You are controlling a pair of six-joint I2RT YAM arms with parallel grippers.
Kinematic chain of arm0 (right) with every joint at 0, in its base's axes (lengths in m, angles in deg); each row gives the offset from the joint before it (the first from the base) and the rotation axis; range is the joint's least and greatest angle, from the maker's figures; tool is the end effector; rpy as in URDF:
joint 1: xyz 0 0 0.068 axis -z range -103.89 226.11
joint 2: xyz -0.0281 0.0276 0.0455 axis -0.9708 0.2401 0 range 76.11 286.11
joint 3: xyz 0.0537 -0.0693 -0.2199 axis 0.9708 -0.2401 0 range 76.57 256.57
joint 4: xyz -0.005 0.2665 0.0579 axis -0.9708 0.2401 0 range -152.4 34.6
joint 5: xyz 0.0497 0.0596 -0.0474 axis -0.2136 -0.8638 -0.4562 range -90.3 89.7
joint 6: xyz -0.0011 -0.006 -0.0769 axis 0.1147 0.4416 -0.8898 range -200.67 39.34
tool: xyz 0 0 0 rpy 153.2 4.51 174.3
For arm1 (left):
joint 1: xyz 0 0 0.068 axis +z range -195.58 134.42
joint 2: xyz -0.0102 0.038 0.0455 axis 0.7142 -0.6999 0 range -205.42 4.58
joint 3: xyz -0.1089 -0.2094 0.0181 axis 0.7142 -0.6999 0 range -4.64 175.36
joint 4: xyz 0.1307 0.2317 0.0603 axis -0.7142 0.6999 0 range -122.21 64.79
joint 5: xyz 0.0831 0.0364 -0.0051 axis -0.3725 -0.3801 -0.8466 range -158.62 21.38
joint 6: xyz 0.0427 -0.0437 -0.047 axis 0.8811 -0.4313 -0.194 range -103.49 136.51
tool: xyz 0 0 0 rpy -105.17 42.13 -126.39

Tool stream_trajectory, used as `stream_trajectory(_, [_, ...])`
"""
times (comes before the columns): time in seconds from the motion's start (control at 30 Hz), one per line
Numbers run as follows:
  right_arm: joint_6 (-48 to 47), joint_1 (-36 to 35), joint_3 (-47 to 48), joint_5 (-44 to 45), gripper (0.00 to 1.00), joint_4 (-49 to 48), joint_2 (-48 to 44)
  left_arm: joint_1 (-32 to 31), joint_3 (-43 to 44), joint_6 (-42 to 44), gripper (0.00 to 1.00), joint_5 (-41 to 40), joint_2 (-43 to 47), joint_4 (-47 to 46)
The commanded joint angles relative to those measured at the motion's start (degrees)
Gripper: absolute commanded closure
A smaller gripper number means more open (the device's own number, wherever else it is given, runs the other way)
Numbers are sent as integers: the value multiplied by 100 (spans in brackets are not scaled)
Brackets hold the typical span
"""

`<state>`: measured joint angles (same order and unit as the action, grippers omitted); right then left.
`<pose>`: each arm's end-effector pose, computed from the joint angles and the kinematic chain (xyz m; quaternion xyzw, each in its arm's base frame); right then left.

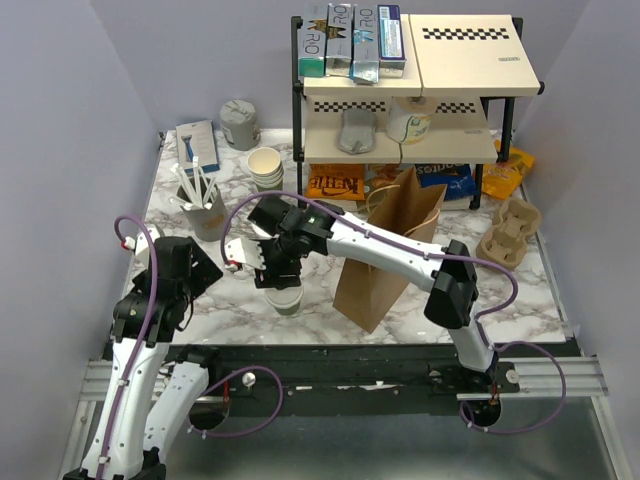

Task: Pack the takeout coffee

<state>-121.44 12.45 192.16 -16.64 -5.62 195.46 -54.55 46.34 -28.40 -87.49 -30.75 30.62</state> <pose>0.1870 0.4194 0.2346 -0.7788 0.5580 0.1846 0.2194 0.1603 -0.0038 0.2718 -0.3403 0.8551 -0.0271 0.3901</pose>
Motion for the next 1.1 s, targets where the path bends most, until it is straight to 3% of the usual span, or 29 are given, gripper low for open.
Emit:
stream_trajectory(0.0, [-71, 46, 280, -317, 34, 246, 141, 36, -36, 113, 1, -134, 35, -16])
stream_trajectory(0.47, [-1, 117, 526, -89, 46, 457, 545, 27, -88, 140, 1, -73, 97, -122])
stream_trajectory(0.83, [25, 205, 640, -291, 50, 677, 554, 27, -106, 149, 1, -46, 123, -166])
stream_trajectory(1.07, [157, 231, 632, -703, 47, 309, 300, 27, -132, 210, 1, 24, 106, -227])
